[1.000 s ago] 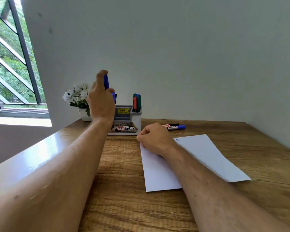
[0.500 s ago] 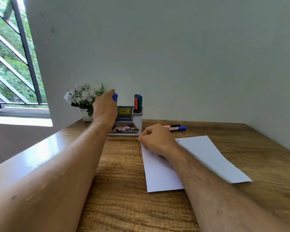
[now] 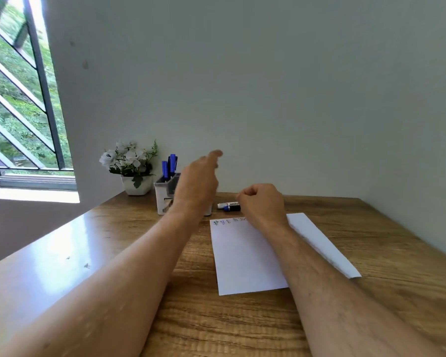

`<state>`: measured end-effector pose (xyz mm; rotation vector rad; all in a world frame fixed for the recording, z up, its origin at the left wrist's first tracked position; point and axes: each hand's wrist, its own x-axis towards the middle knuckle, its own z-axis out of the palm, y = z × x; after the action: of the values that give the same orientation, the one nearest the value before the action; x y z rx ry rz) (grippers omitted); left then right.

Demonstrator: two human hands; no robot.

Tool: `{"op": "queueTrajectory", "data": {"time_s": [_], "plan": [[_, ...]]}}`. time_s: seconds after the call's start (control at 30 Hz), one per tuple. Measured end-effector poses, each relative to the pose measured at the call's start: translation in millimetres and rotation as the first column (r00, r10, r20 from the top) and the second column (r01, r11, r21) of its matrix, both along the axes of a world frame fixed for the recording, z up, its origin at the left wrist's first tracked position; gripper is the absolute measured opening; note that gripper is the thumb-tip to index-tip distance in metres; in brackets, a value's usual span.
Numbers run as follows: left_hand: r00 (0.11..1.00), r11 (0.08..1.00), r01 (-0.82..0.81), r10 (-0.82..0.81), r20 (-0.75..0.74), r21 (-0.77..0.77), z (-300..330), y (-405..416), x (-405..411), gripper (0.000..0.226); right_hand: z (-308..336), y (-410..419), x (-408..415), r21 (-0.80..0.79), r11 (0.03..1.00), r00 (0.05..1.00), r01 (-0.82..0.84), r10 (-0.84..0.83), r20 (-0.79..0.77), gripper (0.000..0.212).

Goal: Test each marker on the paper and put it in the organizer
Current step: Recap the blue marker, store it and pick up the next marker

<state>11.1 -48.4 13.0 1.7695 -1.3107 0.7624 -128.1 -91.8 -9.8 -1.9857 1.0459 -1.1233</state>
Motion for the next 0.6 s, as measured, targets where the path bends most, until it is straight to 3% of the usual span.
{"op": "queueTrajectory", "data": {"time_s": [0.17, 0.3, 0.43, 0.6], "plan": [[1.0, 0.969, 0.021, -0.016, -0.021, 0.248, -15.7, -22.0, -28.3, 0.046, 16.8, -17.9, -26.6, -0.013, 0.999, 0.993, 0.031, -0.033, -0.112, 0.017], [0.994, 0.885, -0.076, 0.03, 0.108, 0.459, -26.9, -34.4, -29.5, 0.035, 7.3, -30.3, -50.0, -0.046, 0.999, 0.966, 0.013, -0.024, -0.259, 0.018], [0.975, 0.834, -0.158, 0.047, 0.216, 0.529, -33.3, -44.8, -28.0, 0.034, -6.2, -38.0, -60.2, -0.032, 0.999, 0.977, 0.01, -0.017, -0.213, 0.02], [0.955, 0.787, -0.219, 0.051, 0.292, 0.577, -38.8, -53.7, -27.2, 0.027, -6.4, -38.0, -50.3, -0.103, 0.994, 0.951, -0.049, 0.015, -0.308, 0.017]]}}
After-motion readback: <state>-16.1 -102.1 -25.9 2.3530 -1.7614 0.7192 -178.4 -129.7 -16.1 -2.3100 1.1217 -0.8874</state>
